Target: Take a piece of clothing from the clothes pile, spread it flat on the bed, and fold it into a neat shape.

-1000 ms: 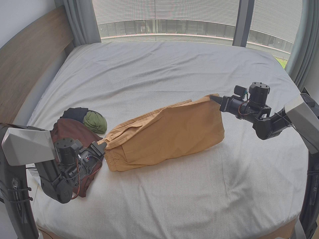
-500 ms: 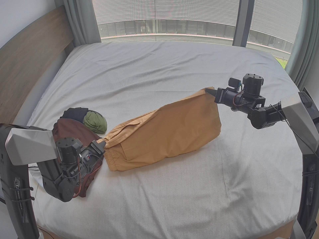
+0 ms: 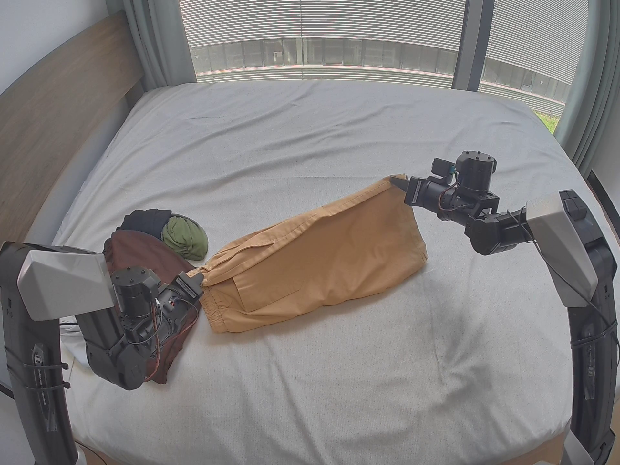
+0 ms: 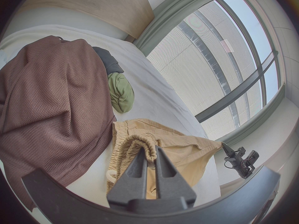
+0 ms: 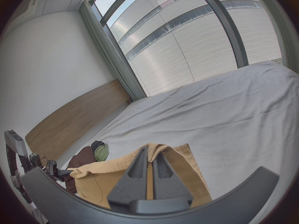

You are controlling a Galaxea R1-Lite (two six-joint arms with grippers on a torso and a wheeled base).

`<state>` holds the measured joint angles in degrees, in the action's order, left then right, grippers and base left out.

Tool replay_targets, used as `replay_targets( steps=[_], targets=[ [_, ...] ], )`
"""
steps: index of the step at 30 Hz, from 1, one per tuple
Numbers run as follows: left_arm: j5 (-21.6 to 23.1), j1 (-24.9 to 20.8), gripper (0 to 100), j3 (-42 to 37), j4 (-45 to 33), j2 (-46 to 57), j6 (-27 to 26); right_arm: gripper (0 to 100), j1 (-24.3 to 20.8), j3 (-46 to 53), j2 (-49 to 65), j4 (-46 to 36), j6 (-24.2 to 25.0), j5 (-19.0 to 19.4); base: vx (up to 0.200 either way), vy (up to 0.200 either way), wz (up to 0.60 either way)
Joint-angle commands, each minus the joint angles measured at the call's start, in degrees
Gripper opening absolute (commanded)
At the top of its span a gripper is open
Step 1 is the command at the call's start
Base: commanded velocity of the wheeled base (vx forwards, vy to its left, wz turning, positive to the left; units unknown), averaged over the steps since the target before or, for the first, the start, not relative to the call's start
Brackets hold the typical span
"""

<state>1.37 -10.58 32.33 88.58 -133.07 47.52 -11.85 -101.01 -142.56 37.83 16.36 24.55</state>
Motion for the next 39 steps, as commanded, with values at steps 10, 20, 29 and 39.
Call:
replay_targets(
  steps=[10, 20, 29, 39],
  targets=[
    [0.04, 1.62, 0, 1.77, 0.02, -2.45, -0.15, 0, -0.89, -6.57, -5.19, -0.03, 0.08, -1.88, 0.000, 0.000, 0.00],
    [0.22, 1.62, 0, 1.77, 0.02, -2.63, -0.15, 0, -0.72, -8.94, -7.30, 0.32, -0.01, -2.67, 0.000, 0.000, 0.00],
    [0.57, 1.44, 0, 2.30, 0.10, -3.25, -0.23, 0, -0.54, -9.73, -7.65, 0.32, -0.10, -2.67, 0.000, 0.000, 0.00],
    [-0.84, 1.62, 100, 4.50, 0.10, -4.04, -0.67, 100, -0.89, -13.58, -10.64, 1.11, 0.78, -5.83, 0.000, 0.000, 0.00]
  ],
)
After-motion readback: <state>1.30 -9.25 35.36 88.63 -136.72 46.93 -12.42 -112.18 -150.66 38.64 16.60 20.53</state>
